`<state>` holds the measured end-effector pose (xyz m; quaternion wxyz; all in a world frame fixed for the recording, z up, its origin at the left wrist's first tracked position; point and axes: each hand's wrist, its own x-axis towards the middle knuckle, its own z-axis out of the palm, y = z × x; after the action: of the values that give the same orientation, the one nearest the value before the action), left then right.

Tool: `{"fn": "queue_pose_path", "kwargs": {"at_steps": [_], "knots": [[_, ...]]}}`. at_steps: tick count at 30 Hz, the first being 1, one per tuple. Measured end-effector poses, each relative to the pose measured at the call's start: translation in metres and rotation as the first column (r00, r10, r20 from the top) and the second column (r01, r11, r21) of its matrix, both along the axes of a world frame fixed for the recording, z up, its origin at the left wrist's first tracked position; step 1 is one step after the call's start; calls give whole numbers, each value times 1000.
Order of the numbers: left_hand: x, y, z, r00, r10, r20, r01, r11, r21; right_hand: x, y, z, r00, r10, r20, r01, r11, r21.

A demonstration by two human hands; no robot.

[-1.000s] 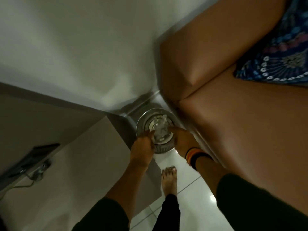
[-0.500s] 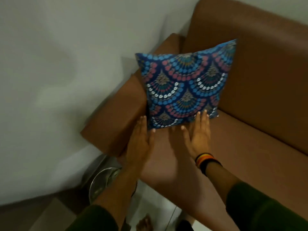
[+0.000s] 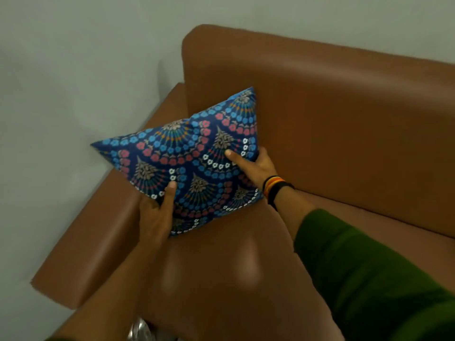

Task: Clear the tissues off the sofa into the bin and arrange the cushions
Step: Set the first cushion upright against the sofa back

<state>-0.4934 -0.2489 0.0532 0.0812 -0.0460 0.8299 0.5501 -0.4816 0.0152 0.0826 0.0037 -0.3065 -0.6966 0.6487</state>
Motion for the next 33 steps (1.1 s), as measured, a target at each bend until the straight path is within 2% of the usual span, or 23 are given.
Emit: {"fn": "queue_pose_path", "kwargs": {"at_steps": [3, 7, 12, 19, 24, 26, 28, 31, 33], "knots": [[12, 21, 17, 998, -59, -28, 59, 998, 3, 42, 12, 7, 995, -82, -56, 83, 996, 24], [34, 72, 33, 959, -264, -99, 257, 963, -82, 126, 47, 21, 952, -299, -63, 302, 952, 44], [84, 173, 51, 891, -450, 58, 454, 888, -81, 219, 117, 37, 865, -501, -27, 501, 859, 108], [72, 217, 27, 881, -467, 74, 473, 874, -112, 222, 154, 14, 877, -480, -22, 475, 858, 196], [73, 223, -1, 896, -442, -43, 437, 895, -87, 232, 155, -16, 899, -429, -90, 438, 890, 131], [91, 228, 5, 918, -391, -57, 381, 914, -140, 245, 150, -19, 908, -408, -98, 418, 899, 133], [127, 234, 17, 930, -358, -79, 326, 906, -269, 266, 146, -18, 912, -408, -36, 408, 896, 175], [188, 249, 35, 859, -469, -204, 375, 849, -371, 313, 143, -8, 890, -457, -7, 440, 853, 279], [226, 270, 44, 792, -577, -202, 473, 788, -395, 353, 149, 5, 861, -508, 8, 474, 808, 351]]}}
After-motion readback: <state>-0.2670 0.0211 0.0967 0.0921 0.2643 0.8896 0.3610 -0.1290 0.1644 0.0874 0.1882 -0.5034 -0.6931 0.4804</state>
